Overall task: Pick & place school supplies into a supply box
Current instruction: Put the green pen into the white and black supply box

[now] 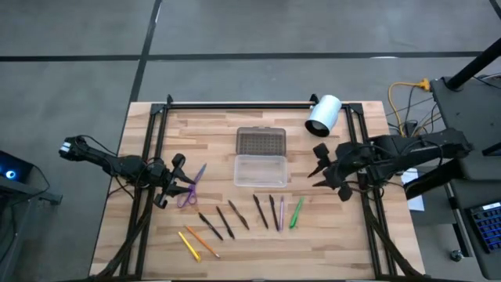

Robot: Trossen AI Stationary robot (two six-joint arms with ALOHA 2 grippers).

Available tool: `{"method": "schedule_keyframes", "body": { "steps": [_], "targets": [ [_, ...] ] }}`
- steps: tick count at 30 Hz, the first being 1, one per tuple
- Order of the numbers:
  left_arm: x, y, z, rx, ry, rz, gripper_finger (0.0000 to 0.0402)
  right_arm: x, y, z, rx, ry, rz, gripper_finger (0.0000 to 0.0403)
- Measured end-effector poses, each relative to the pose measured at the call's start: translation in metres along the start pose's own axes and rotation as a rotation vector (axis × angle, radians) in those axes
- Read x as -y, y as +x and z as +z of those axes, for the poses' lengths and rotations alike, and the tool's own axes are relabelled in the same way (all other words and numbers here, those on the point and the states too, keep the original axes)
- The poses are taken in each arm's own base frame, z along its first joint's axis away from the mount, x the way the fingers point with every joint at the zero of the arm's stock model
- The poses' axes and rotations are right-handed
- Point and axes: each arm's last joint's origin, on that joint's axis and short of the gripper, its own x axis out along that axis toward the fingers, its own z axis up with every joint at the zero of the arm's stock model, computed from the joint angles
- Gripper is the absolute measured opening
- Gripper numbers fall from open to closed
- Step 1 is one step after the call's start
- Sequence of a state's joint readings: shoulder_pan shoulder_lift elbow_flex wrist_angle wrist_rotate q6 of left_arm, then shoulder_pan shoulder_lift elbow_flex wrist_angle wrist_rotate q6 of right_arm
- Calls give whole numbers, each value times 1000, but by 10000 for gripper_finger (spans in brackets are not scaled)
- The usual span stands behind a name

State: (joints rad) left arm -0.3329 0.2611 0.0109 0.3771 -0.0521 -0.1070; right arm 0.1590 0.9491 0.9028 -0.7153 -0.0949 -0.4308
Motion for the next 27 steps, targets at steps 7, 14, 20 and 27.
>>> {"method": "schedule_keyframes", "body": {
  "steps": [7, 14, 20, 27],
  "targets": [
    [0, 0, 0, 0, 0, 0, 96, 15, 31, 9, -143, -46, 171, 141],
    [0, 0, 0, -1, 0, 0, 96, 24, 61, 19, -284, -129, 285, 141],
    [0, 0, 0, -1, 0, 0, 96, 27, 90, 23, -414, -163, 360, 141],
    [0, 1, -1, -9, 0, 1, 96, 19, 121, 18, -527, -187, 409, 141]
  ]
}}
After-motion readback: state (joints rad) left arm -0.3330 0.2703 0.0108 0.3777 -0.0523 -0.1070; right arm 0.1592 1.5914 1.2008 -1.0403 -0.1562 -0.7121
